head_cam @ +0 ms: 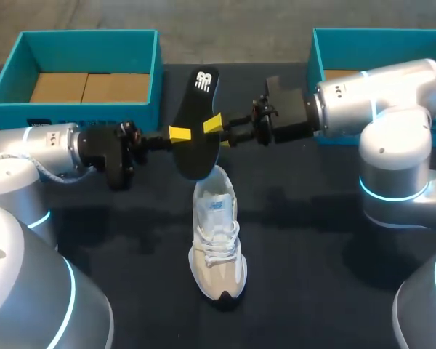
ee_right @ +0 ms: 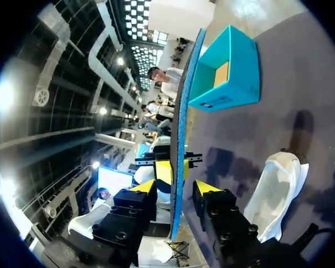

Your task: Take the shoe out of the shoebox, open the shoe tongue, remove and reinsert the insole, then place the shoe into the shoebox

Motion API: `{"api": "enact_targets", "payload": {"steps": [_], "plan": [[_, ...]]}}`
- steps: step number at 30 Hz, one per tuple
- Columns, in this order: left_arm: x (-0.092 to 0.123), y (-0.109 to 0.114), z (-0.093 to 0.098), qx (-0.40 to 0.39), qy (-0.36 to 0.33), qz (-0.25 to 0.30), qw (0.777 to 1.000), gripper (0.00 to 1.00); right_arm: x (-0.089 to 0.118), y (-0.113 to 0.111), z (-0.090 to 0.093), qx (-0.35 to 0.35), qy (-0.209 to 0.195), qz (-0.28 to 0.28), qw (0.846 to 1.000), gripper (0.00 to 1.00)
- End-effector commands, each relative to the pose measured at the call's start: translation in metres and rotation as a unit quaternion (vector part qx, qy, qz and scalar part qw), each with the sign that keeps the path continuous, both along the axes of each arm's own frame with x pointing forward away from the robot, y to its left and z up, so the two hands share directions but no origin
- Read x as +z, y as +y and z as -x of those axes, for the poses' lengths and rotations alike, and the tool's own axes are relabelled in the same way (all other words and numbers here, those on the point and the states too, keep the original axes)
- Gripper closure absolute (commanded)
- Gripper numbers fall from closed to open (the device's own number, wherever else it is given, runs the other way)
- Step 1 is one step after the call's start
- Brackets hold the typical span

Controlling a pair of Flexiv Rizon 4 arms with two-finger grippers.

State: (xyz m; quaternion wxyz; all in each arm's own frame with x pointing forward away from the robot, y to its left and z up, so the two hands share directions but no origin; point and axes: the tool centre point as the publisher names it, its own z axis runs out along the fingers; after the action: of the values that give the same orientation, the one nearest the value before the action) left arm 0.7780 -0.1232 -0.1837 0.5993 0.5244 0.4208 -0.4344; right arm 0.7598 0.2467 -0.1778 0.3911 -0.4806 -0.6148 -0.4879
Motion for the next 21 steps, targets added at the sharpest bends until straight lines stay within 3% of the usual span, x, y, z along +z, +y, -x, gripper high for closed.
{"api": "enact_targets", "payload": {"steps": [1, 21], "plan": [[-0.0003, -0.0022, 0.0002, 0.004, -0.003, 0.002, 1.0, 1.0, -0.0026, 0.004, -0.0017, -0.001, 0.0, 0.0, 1.0, 0.62], [-0.0016, -0.0093, 0.0004, 0.013, -0.015, 0.001, 1.0, 1.0, -0.0072, 0.0092, 0.0017, 0.003, 0.003, -0.006, 1.0, 0.68]]}}
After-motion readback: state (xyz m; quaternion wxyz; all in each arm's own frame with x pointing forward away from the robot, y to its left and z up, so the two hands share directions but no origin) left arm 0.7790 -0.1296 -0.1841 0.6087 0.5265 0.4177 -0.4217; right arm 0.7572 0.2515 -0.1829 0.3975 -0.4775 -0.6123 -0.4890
